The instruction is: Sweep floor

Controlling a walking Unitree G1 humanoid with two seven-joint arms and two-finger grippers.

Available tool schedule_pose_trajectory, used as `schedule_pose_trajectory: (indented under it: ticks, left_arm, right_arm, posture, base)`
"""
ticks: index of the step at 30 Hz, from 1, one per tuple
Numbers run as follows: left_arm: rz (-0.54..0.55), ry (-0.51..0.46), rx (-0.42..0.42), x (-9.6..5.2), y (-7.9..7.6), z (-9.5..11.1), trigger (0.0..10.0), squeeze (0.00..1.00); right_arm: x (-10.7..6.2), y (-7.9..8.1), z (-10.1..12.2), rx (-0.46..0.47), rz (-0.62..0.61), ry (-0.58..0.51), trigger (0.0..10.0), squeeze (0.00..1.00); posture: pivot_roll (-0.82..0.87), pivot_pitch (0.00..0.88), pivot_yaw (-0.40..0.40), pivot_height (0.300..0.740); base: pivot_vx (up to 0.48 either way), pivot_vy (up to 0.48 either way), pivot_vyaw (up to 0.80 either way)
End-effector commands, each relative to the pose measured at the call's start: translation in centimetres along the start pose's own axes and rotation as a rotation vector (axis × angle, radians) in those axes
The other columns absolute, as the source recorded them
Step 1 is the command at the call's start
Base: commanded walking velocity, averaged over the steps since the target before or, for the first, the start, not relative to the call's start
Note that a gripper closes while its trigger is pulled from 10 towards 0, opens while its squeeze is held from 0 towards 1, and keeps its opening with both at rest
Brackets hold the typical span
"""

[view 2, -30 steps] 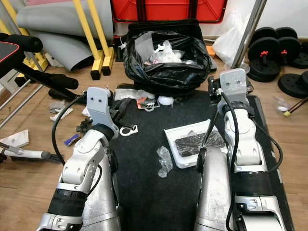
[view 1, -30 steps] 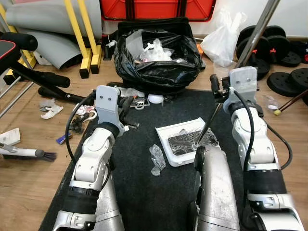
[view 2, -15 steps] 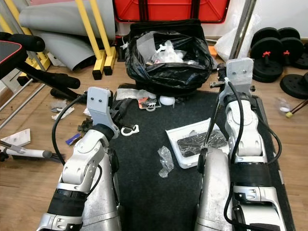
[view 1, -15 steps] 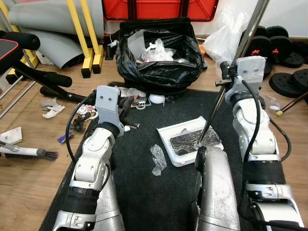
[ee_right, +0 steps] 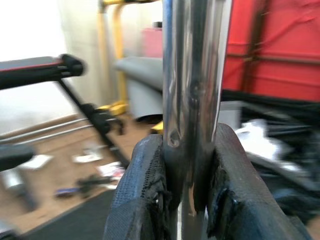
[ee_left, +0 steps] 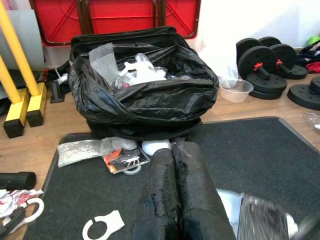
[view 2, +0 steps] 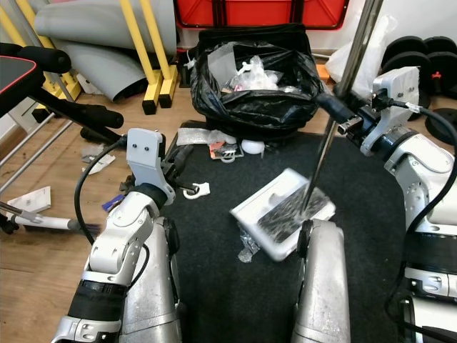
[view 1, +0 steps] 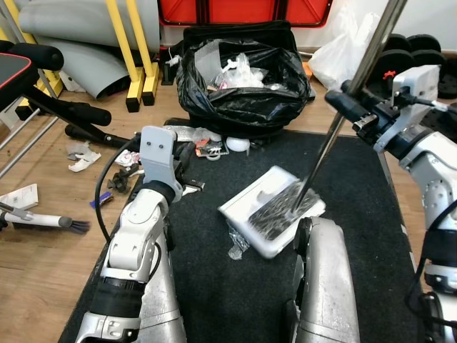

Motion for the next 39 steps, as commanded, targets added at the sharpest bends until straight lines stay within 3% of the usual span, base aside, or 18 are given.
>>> schedule_pose_trajectory:
  ticks: [1, 8, 9, 11, 17, 18, 24, 25, 26, 27, 34, 36, 39]
  left_arm:
    - [-0.031, 0.021, -0.003, -0.3, -0.1, -0.2, 10.0, 0.0]
    - [-0.036, 0.03, 0.006, -0.4, 0.0, -0.2, 10.0, 0.0]
    - [-0.038, 0.031, 0.007, -0.4, 0.0, -0.2, 10.0, 0.0]
    - [-0.038, 0.031, 0.007, -0.4, 0.0, -0.2, 10.0, 0.0]
    - [-0.038, 0.036, 0.011, -0.6, 0.0, -0.2, 10.0, 0.0]
    - [-0.036, 0.037, 0.011, -0.6, 0.1, -0.2, 10.0, 0.0]
    - [-0.032, 0.041, 0.012, -0.7, 0.1, -0.2, 10.0, 0.0]
    - [-0.032, 0.042, 0.012, -0.7, 0.1, -0.2, 10.0, 0.0]
    - [-0.032, 0.043, 0.011, -0.7, 0.0, -0.2, 10.0, 0.0]
    - [-0.032, 0.043, 0.01, -0.7, 0.0, -0.2, 10.0, 0.0]
    - [-0.03, 0.045, 0.007, -0.6, 0.1, -0.2, 10.0, 0.0]
    - [-0.03, 0.045, 0.007, -0.6, 0.1, -0.2, 10.0, 0.0]
    - [-0.03, 0.045, 0.007, -0.6, 0.1, -0.2, 10.0, 0.0]
  right_arm:
    - [-0.5, -0.1, 2.3, -0.019, 0.047, -0.092, 0.0, 0.0]
    - [-1.2, 1.2, 1.3, -0.021, 0.21, -0.051, 0.0, 0.0]
    - [-1.2, 1.4, 0.9, -0.058, 0.261, -0.014, 0.0, 0.0]
    - [-1.2, 1.4, 0.9, -0.058, 0.261, -0.014, 0.0, 0.0]
    - [0.0, -0.1, 0.5, -0.24, 0.279, 0.09, 0.0, 0.0]
    - [0.1, -0.2, 0.4, -0.251, 0.271, 0.093, 10.0, 0.0]
    - [0.6, -1.1, -0.9, -0.269, 0.128, 0.12, 10.0, 0.0]
    - [0.5, -1.4, -1.3, -0.274, 0.085, 0.131, 10.0, 0.3]
    - [0.3, -1.8, -1.9, -0.284, 0.031, 0.149, 10.0, 0.3]
    - [0.0, -2.4, -2.3, -0.277, -0.034, 0.157, 10.0, 0.43]
    - [-0.8, -3.7, -4.1, -0.259, -0.222, 0.194, 10.0, 0.44]
    - [-0.8, -3.7, -4.1, -0.259, -0.222, 0.194, 10.0, 0.44]
    - [-1.0, -3.8, -4.4, -0.224, -0.287, 0.18, 10.0, 0.53]
  posture:
    - [0.02, 0.0, -0.003, 0.355]
    - [0.03, 0.0, 0.009, 0.355]
    - [0.03, 0.0, 0.009, 0.355]
    - [0.03, 0.0, 0.009, 0.355]
    - [0.04, 0.0, 0.0, 0.355]
    - [0.04, 0.0, 0.0, 0.355]
    - [0.04, 0.0, 0.002, 0.355]
    - [0.04, 0.0, 0.004, 0.355]
    - [0.04, 0.0, 0.004, 0.355]
    - [0.04, 0.0, 0.006, 0.355]
    - [0.03, 0.0, 0.007, 0.355]
    - [0.03, 0.0, 0.007, 0.355]
    - [0.03, 0.0, 0.007, 0.355]
  base:
    - [0.0, 0.0, 0.0]
    - [0.0, 0.0, 0.0]
    - [0.0, 0.0, 0.0]
    - [0.0, 0.0, 0.0]
    - [0.0, 0.0, 0.0]
    - [0.0, 0.0, 0.0]
    - [0.0, 0.0, 0.0]
    - [0.0, 0.0, 0.0]
    - [0.0, 0.0, 0.0]
    - [0.0, 0.0, 0.0]
    - [0.0, 0.0, 0.0]
    - [0.0, 0.0, 0.0]
    - [0.0, 0.0, 0.0]
Point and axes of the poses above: a point about 5 cm out from each wrist's last joint towards the gripper, its own x axis pointing out of the wrist towards the gripper, its own z axis along the axis of the wrist's last joint, y = z × x, the point moved 4 cm from there along x, pointing out of the wrist towards the gripper, and after that the axes turned 11 degrees about -x, right-handed, at the moved point
